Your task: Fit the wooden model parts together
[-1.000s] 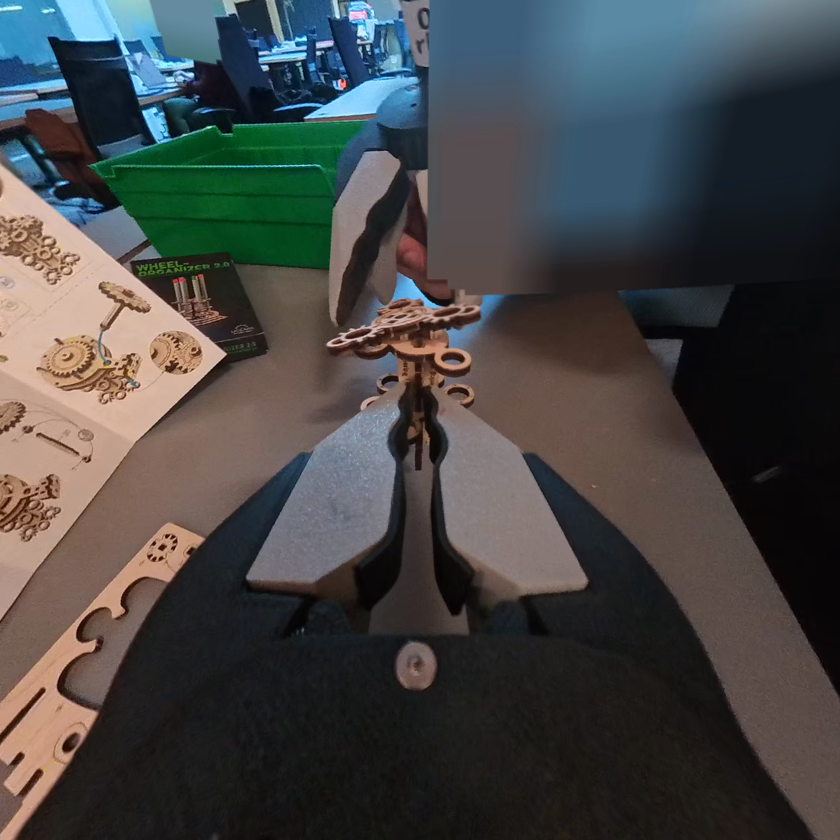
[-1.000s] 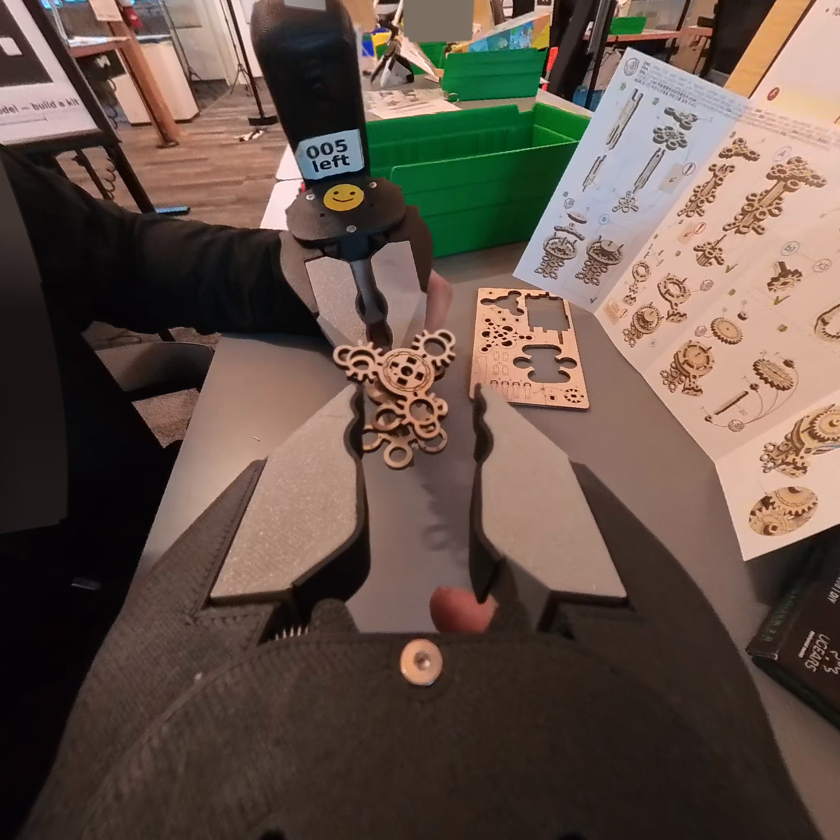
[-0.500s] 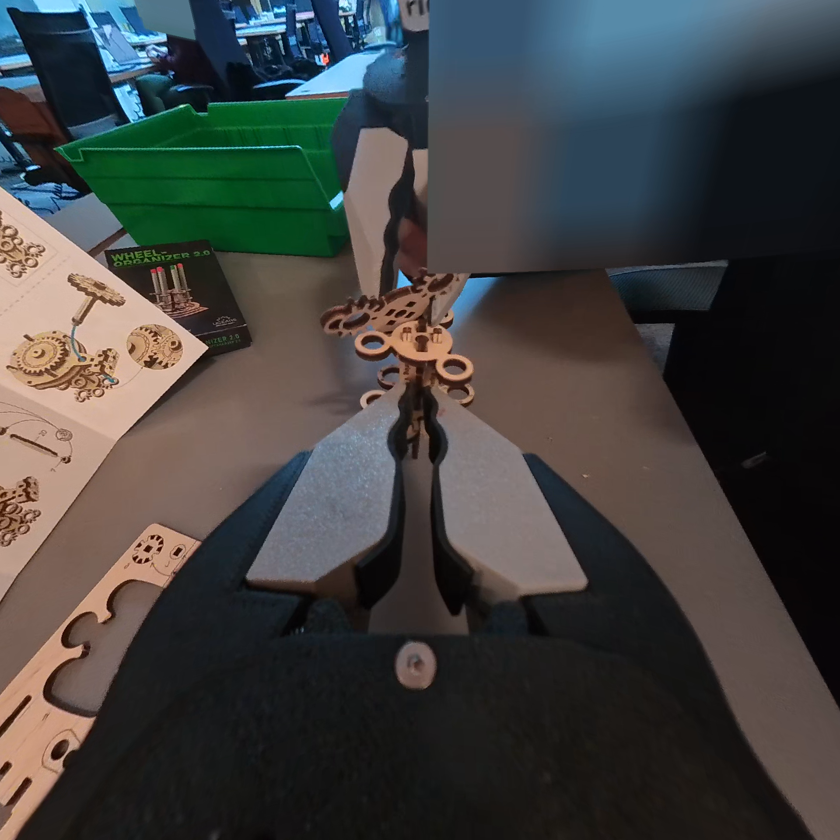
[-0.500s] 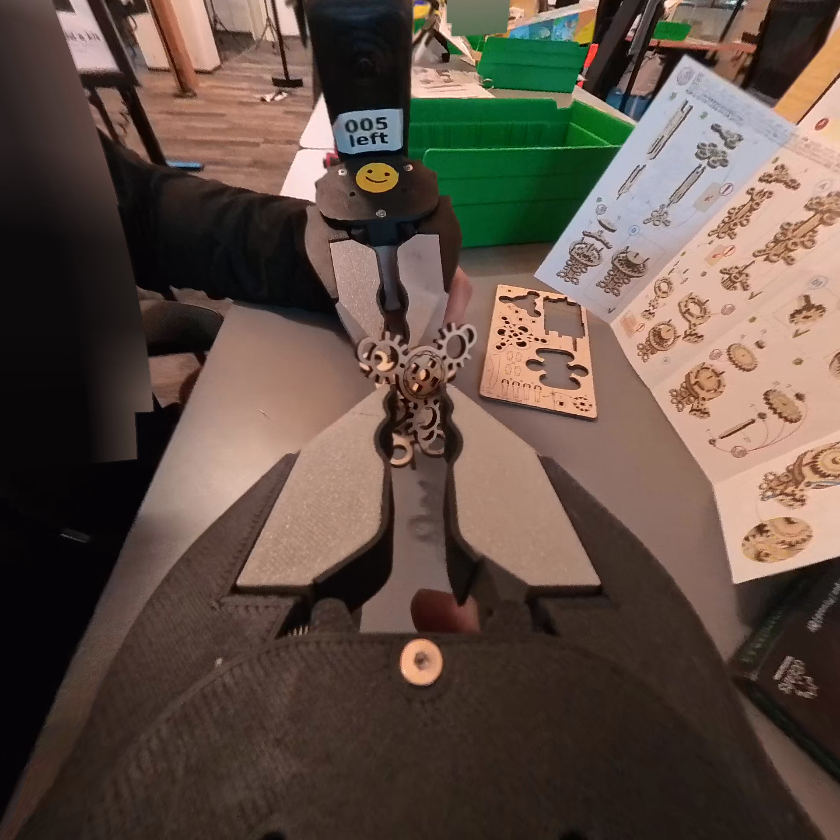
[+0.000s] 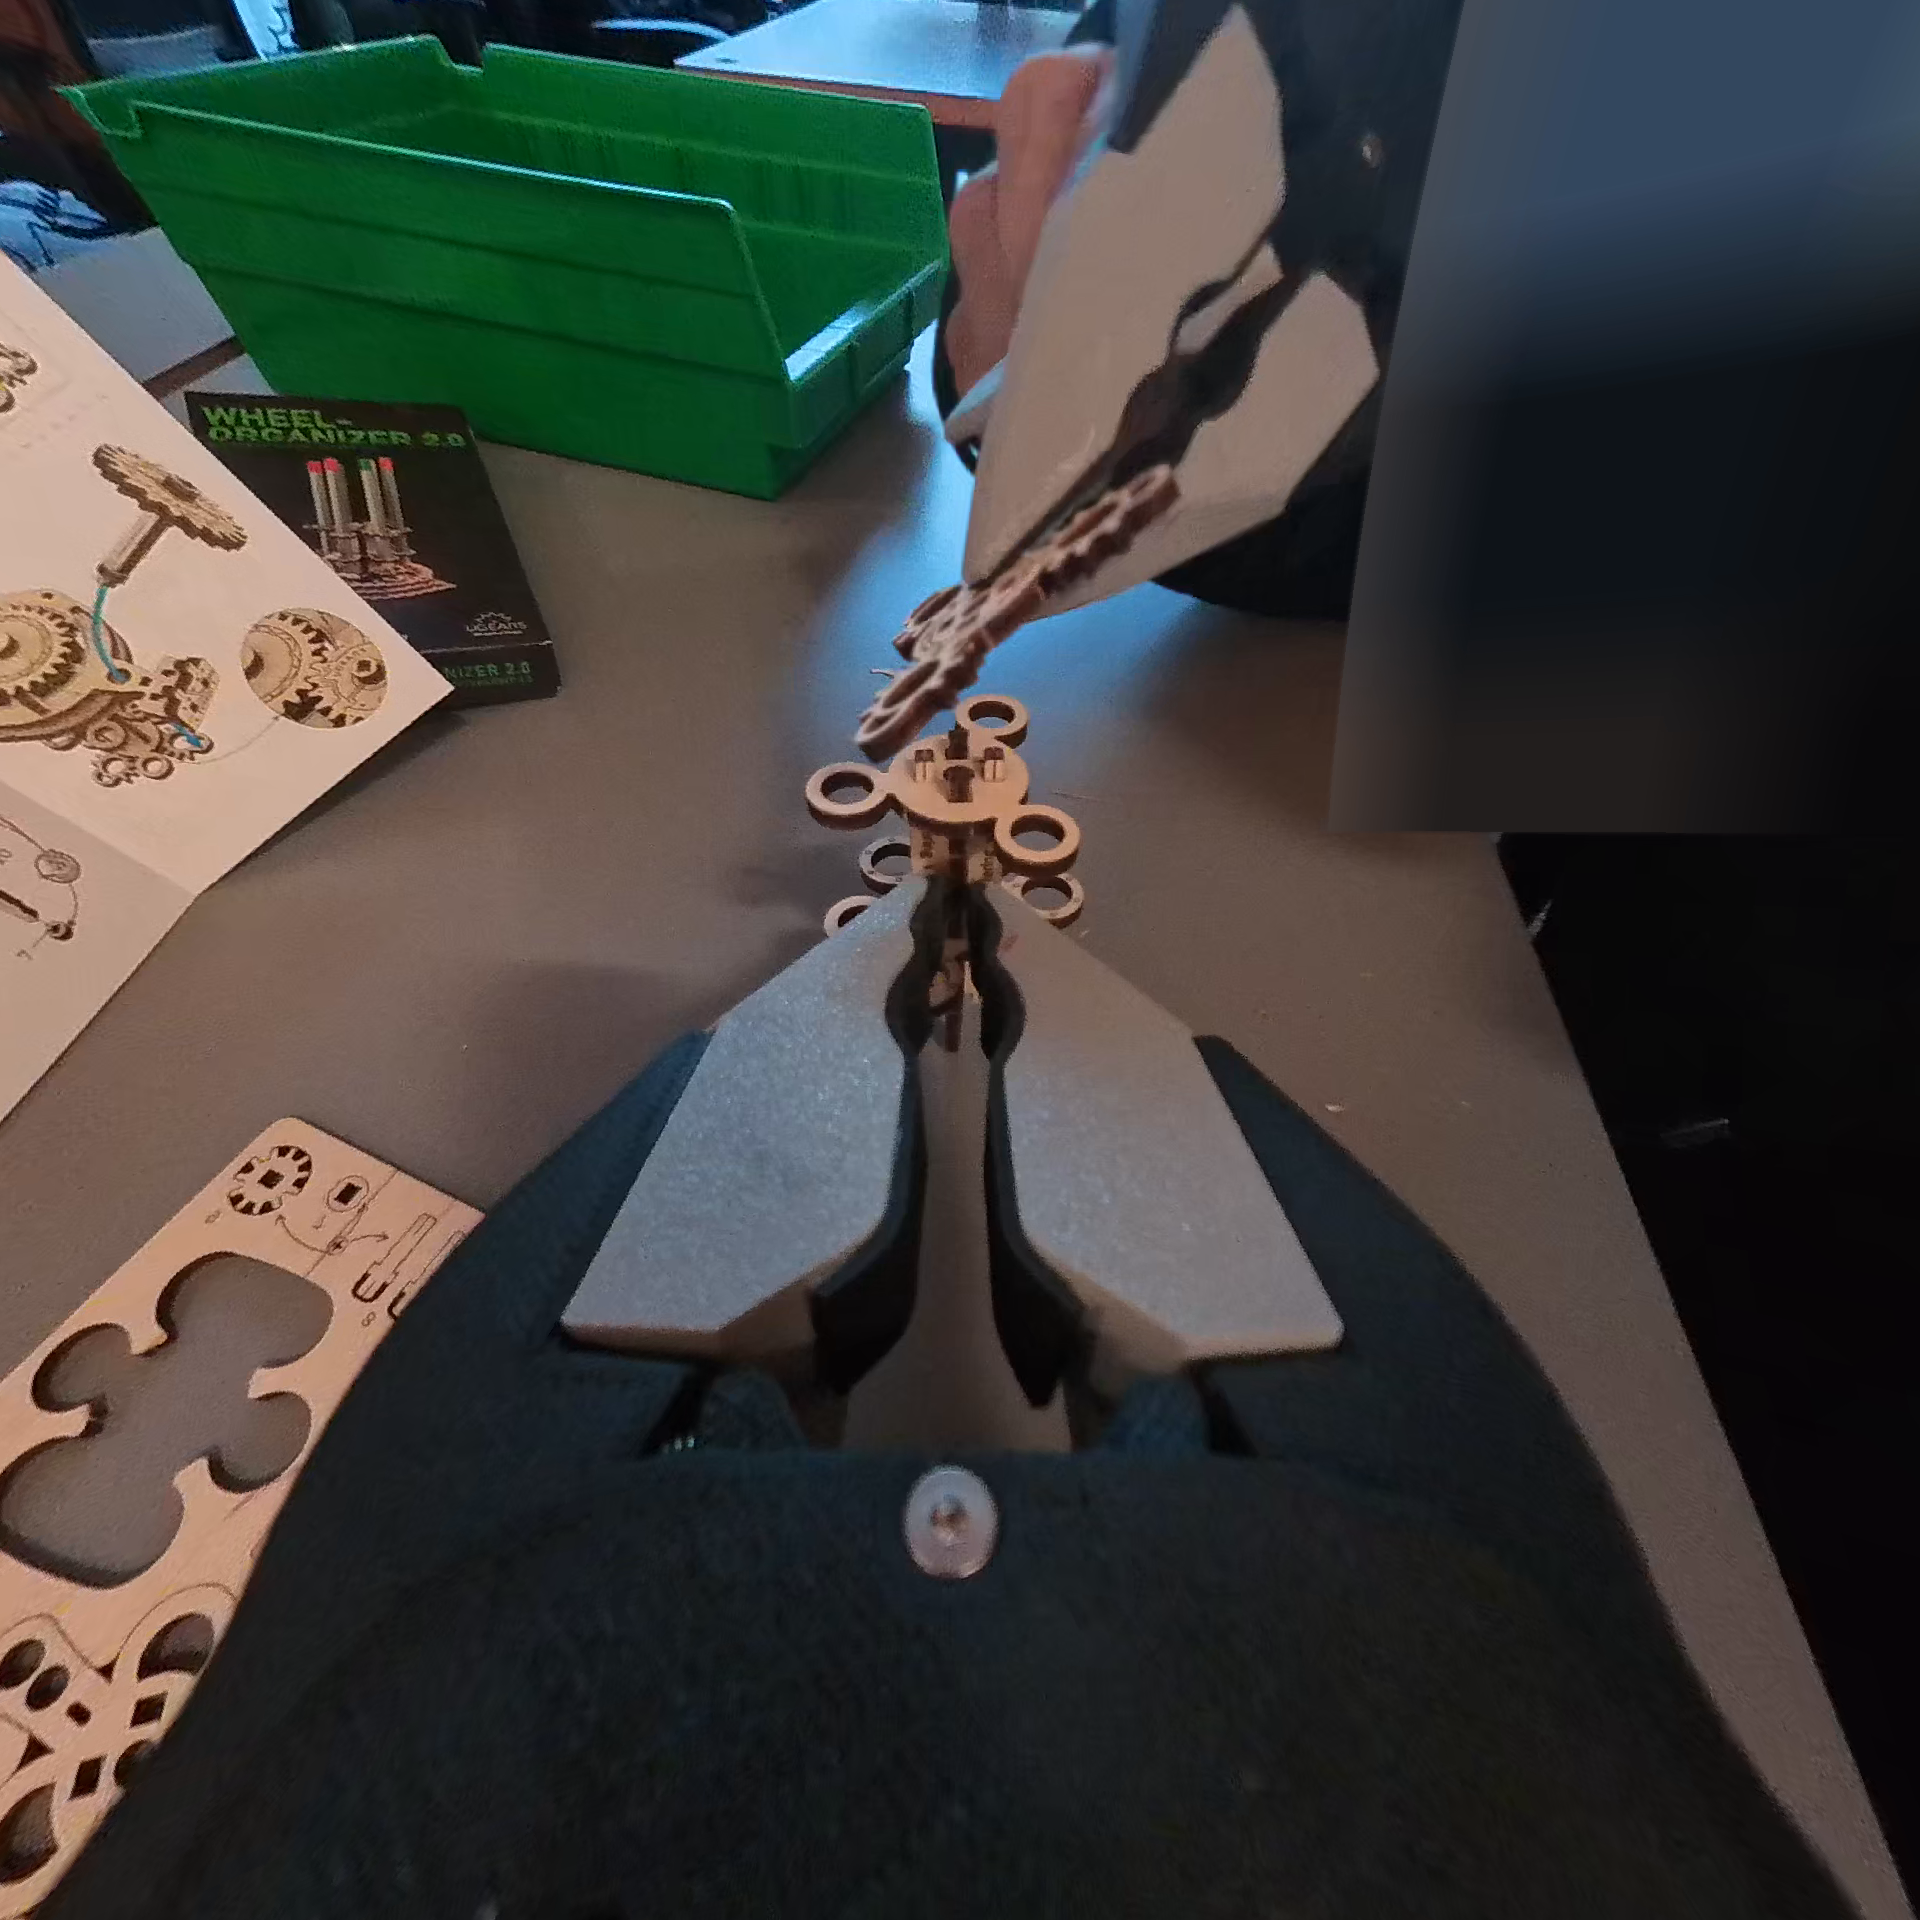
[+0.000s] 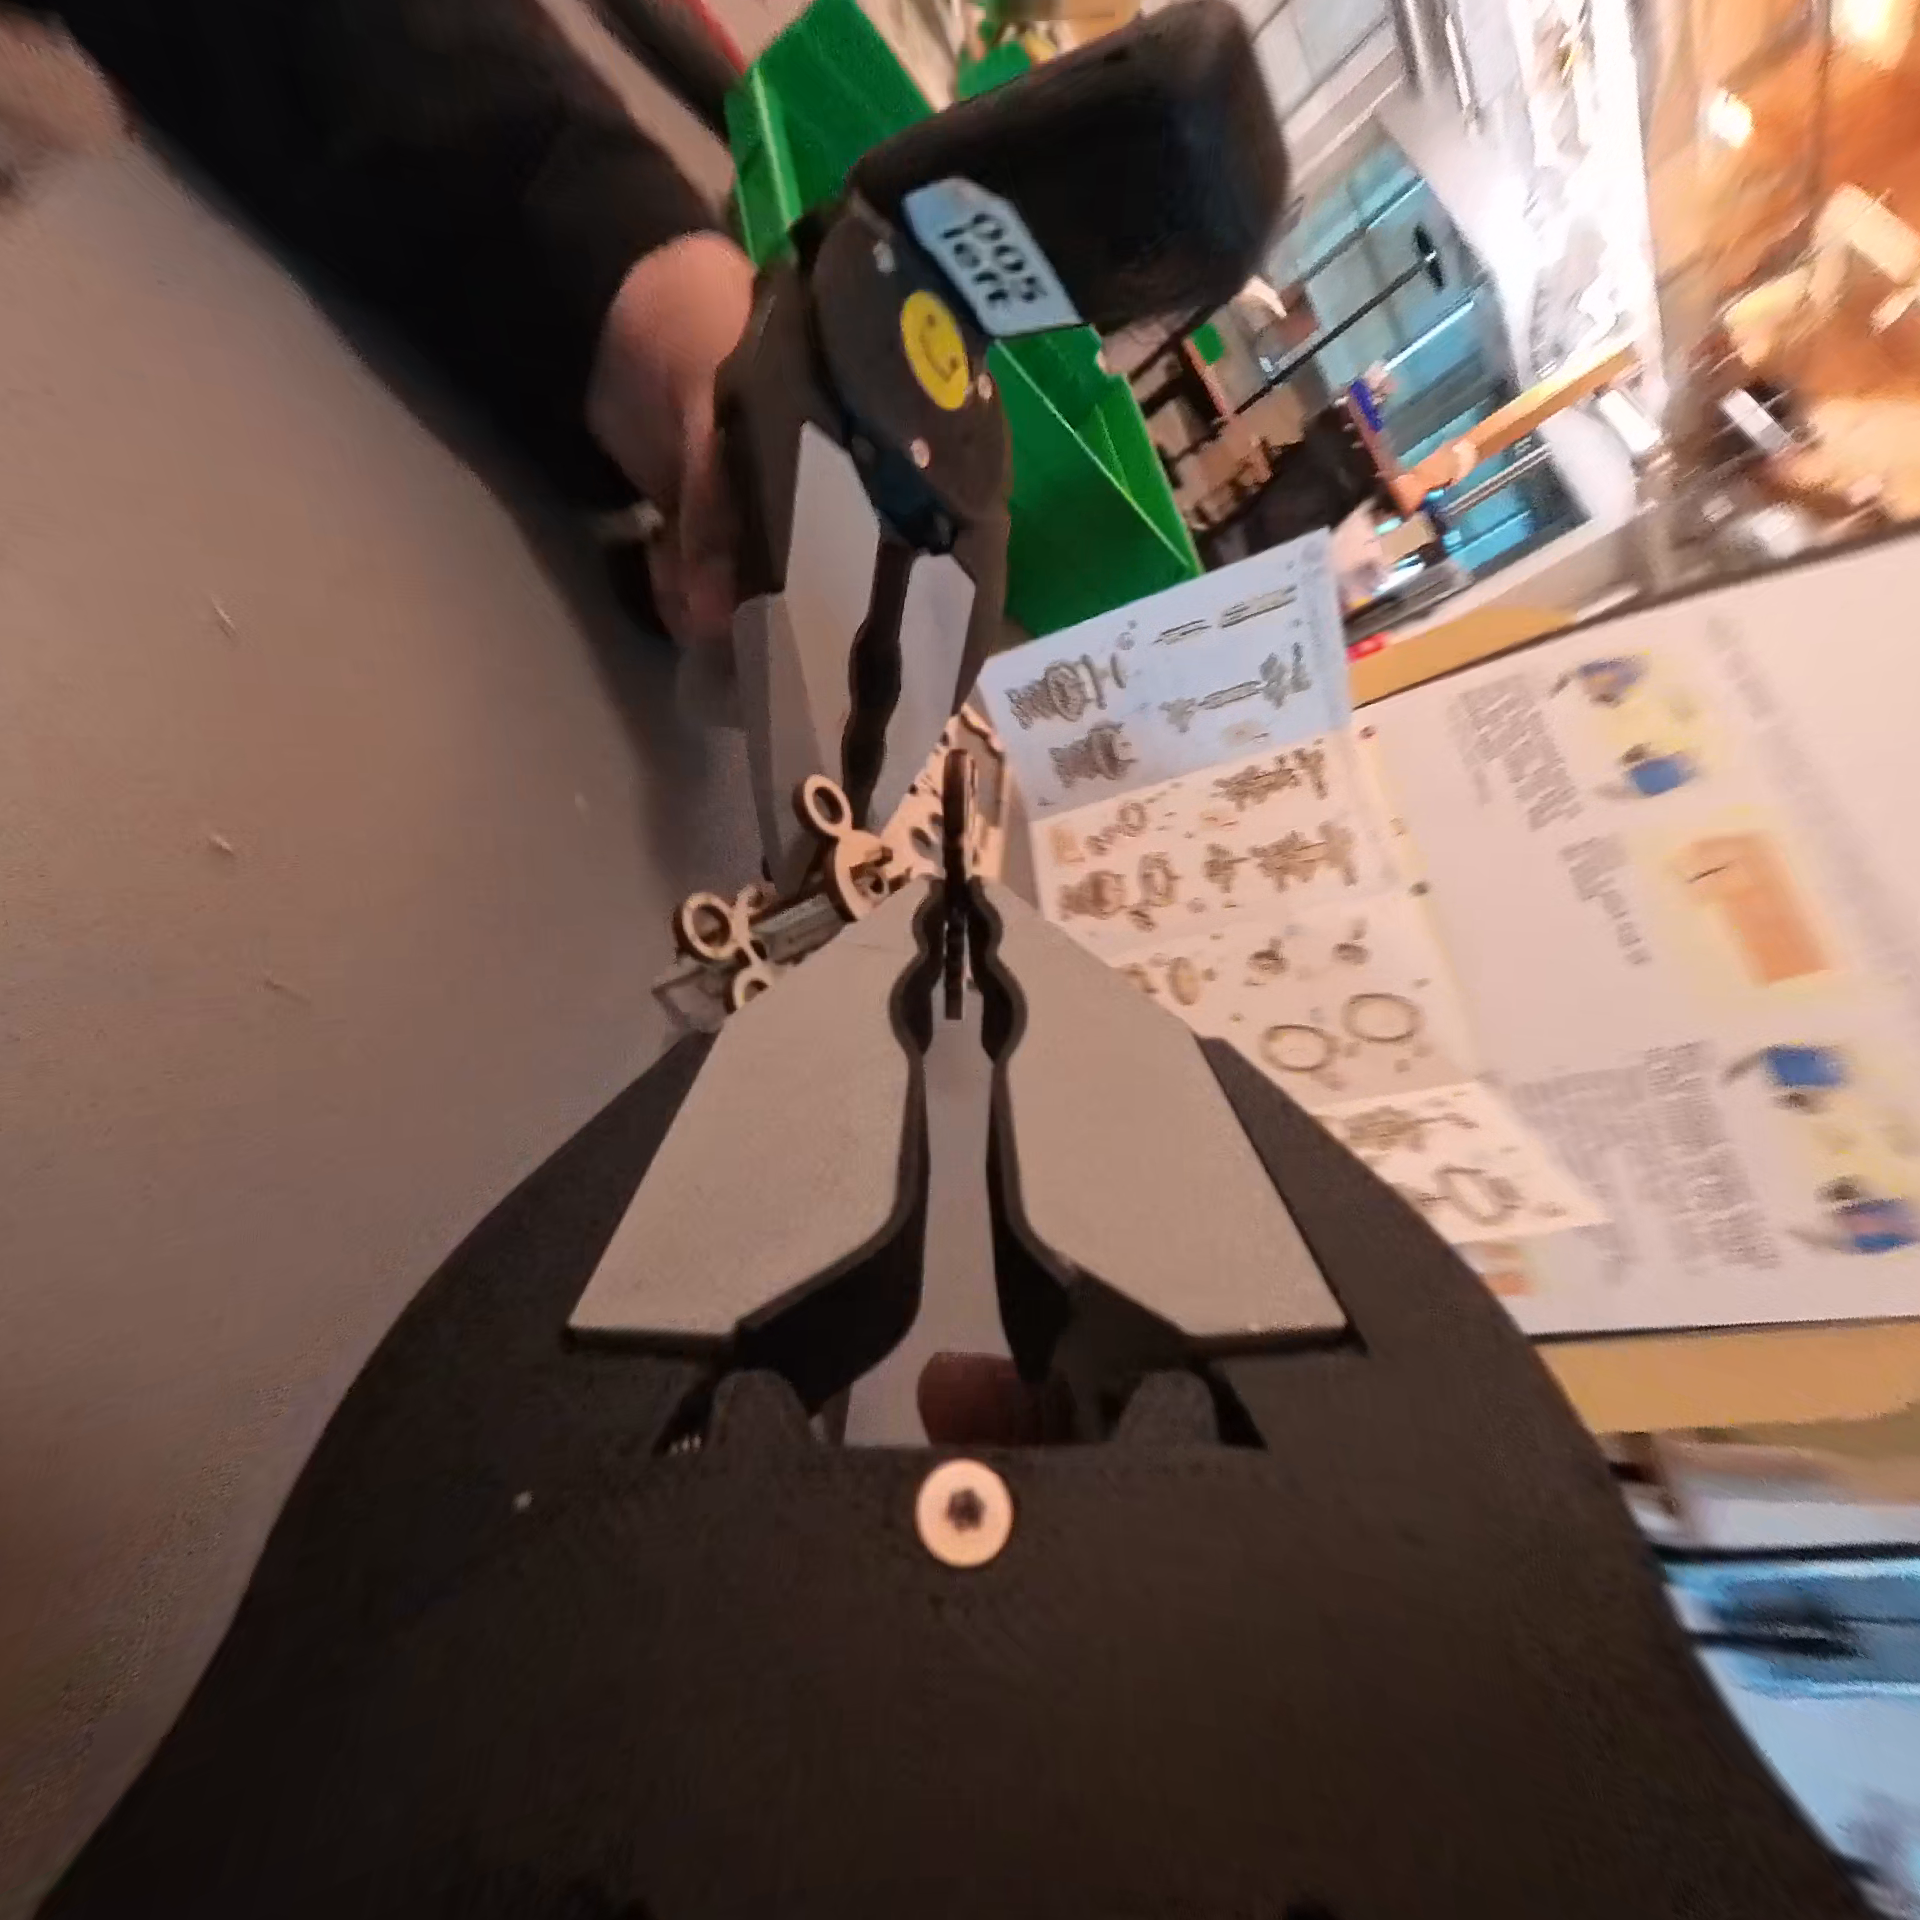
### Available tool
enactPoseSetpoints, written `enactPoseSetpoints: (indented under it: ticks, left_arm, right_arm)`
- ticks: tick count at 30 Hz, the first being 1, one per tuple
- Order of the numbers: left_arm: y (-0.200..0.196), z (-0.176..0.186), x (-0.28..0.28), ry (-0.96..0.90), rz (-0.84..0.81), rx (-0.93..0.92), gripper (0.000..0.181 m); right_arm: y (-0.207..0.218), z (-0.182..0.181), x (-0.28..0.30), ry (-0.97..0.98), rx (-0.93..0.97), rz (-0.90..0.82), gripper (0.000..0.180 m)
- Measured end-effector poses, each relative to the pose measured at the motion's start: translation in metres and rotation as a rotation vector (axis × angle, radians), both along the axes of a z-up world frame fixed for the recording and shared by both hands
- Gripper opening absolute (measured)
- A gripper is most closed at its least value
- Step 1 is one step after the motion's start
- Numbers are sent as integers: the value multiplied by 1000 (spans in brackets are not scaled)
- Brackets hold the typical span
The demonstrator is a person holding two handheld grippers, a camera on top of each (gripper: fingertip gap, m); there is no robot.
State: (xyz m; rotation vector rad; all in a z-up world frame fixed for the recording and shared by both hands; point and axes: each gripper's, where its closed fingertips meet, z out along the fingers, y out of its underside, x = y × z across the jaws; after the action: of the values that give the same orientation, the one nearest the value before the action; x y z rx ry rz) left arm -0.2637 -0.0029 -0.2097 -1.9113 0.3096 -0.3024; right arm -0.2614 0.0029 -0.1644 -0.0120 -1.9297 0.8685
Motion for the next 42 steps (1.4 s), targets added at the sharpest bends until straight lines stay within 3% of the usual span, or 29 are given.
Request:
enactPoseSetpoints:
  ticks: [6,11,18,42]
  left_arm:
    - [-1,0,2,-4,-17,0,1]
    - [-3,0,6,6,-45,5,1]
    - [-5,3,7,1,-57,26,0]
    - [-8,8,12,-2,-95,61,1]
  right_arm:
    - [-2,-16,-1,259,338,-42,0]
    - [-7,-14,0,435,472,-48,0]
    - [-9,-11,3,491,437,-27,0]
    - [-9,-7,5,408,365,15,0]
